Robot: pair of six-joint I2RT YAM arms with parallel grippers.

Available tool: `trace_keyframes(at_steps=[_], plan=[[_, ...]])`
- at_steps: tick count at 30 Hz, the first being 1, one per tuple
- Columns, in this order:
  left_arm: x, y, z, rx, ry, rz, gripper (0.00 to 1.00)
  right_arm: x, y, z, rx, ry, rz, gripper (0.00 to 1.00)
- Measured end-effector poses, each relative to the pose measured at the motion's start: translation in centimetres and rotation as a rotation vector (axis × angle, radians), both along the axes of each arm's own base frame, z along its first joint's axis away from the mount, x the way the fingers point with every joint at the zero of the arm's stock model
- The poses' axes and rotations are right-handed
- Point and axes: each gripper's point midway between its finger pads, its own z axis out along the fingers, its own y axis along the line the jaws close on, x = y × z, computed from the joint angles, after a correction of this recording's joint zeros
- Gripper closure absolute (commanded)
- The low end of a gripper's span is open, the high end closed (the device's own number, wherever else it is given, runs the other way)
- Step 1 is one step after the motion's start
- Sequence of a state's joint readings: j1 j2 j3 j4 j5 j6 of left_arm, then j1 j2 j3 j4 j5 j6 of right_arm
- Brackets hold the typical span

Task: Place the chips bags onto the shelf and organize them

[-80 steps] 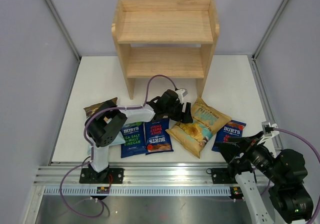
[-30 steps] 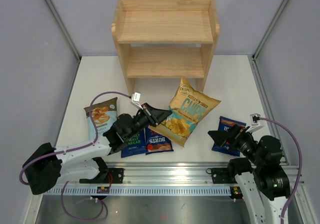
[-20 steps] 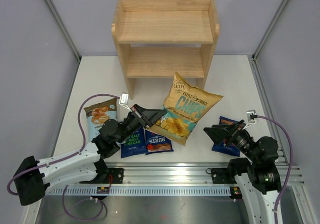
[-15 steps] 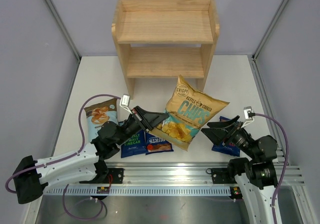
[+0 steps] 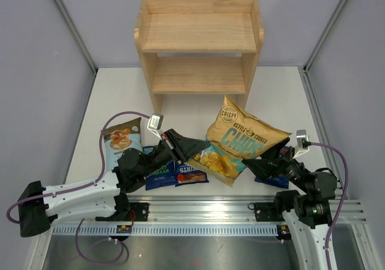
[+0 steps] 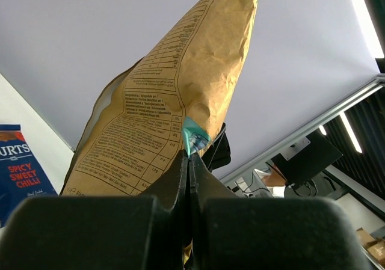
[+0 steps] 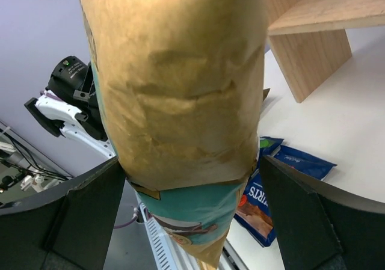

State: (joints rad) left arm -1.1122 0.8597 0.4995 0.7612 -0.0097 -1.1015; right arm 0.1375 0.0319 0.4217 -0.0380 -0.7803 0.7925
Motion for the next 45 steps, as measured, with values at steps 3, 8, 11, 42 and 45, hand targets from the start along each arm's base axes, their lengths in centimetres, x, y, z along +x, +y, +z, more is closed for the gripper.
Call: trace_keyframes(at_steps=[3, 8, 11, 42, 45], plan=[[-0.5, -0.5, 0.2, 0.001, -0.001, -0.024, 1.00, 0.0, 0.0, 0.2, -0.002, -0.030, -0.001, 0.01], [-1.4, -1.4, 1.2, -0.009, -0.014, -0.072, 1.00, -0.9, 0.6, 1.6, 0.034, -0.107, 0.074, 0.10], [-1.7, -1.6, 1.8, -0.020, -0.024, -0.087, 1.00, -1.5, 0.9, 2.6, 0.047, -0.138, 0.121, 0.49], [-5.8, -2.5, -0.3, 0.479, -0.603, -0.266, 0.01, -6.3, 2.4, 5.7, -0.185, 0.069, 0.471, 0.71], [-5.9, -2.0, -0.3, 0.478, -0.600, -0.250, 0.01, -6.9, 2.3, 6.1, -0.203, 0.031, 0.477, 0.71]])
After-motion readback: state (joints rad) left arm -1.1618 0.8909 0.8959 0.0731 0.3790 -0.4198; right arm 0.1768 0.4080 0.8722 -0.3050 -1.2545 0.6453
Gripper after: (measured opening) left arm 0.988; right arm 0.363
